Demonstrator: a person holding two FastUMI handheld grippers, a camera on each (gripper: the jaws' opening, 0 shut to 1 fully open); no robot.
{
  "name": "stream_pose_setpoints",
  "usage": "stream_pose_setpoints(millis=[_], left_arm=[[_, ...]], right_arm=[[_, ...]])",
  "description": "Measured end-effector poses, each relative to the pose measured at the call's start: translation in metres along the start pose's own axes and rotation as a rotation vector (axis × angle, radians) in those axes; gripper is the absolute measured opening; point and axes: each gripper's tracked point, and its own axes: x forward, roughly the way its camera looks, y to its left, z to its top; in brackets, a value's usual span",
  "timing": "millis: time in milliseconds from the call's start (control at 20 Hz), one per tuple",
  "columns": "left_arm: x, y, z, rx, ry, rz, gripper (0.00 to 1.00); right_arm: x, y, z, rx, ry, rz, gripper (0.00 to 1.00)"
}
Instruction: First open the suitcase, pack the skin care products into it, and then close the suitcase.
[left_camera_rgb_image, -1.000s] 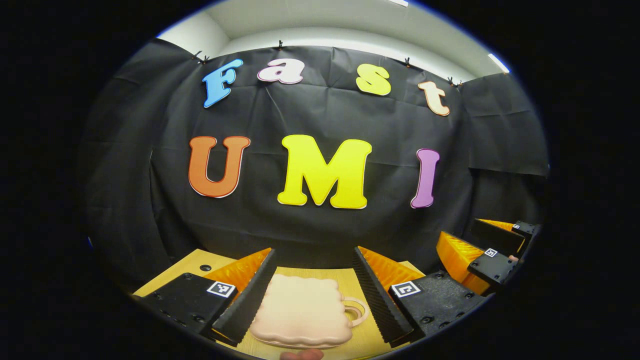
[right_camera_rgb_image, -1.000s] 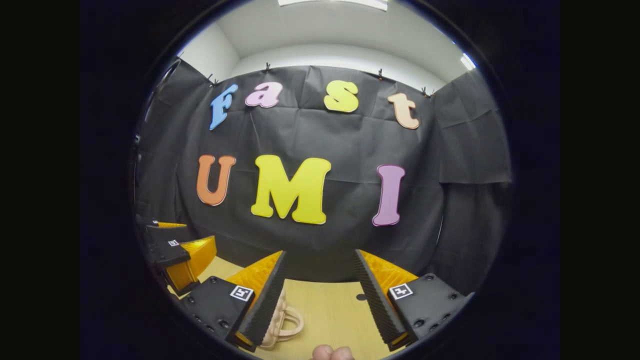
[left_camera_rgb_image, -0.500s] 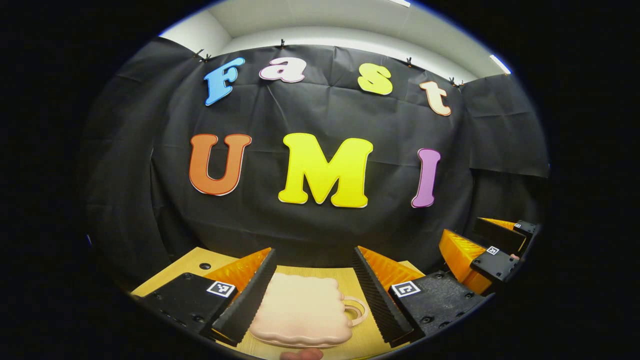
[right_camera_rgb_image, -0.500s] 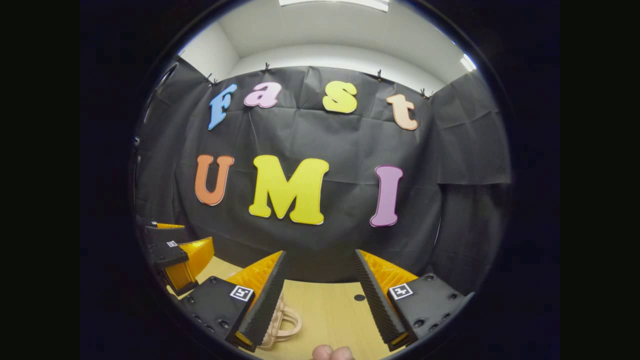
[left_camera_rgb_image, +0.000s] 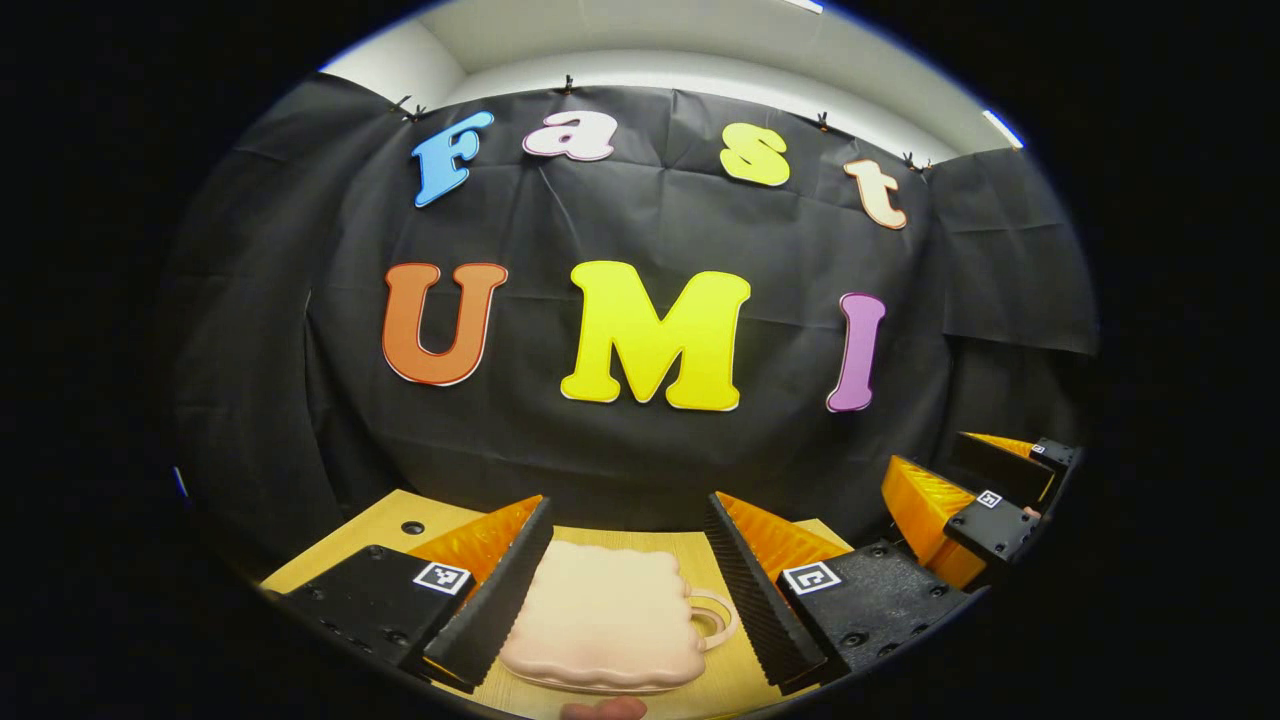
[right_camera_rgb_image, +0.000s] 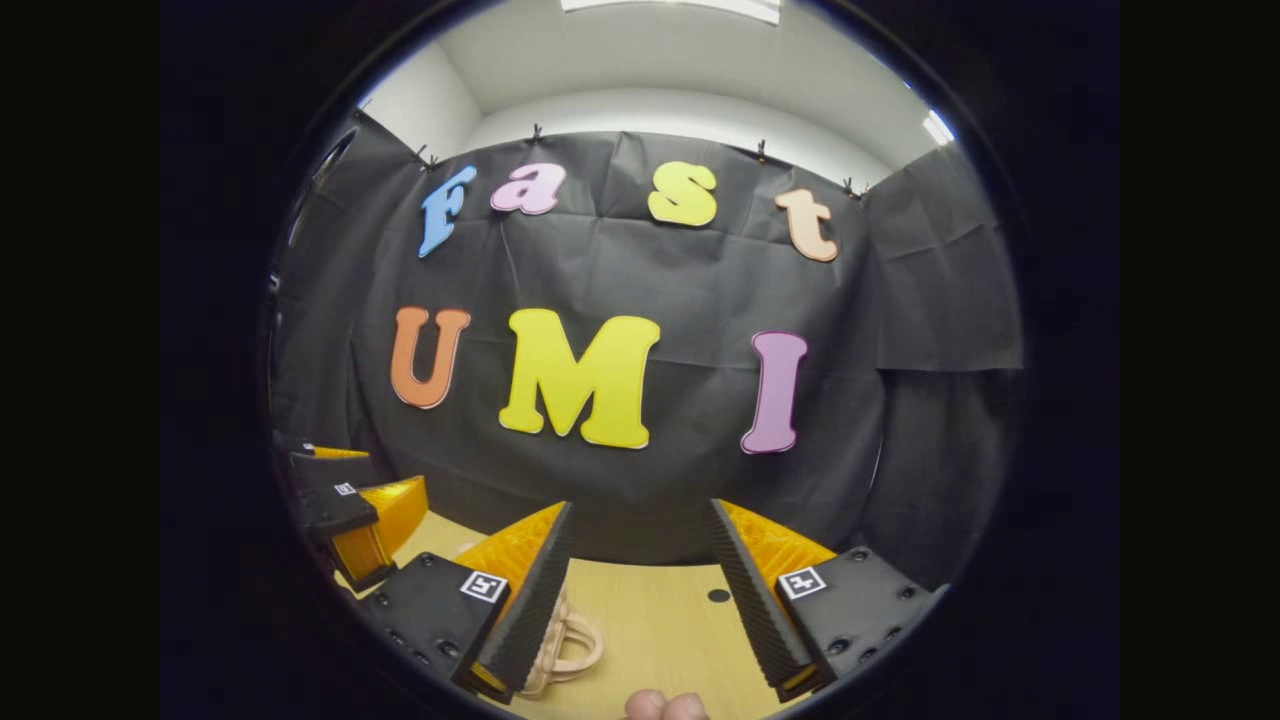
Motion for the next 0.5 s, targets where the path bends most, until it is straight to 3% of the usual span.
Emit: stream_pose_setpoints(millis=[500], left_arm=[[-0.0022, -0.003, 0.0033, 0.005, -0.007, -0.006, 0.97]], right_arm=[[-0.0013, 0.0041, -0.0012, 0.002, -0.001, 0.01, 0.81]])
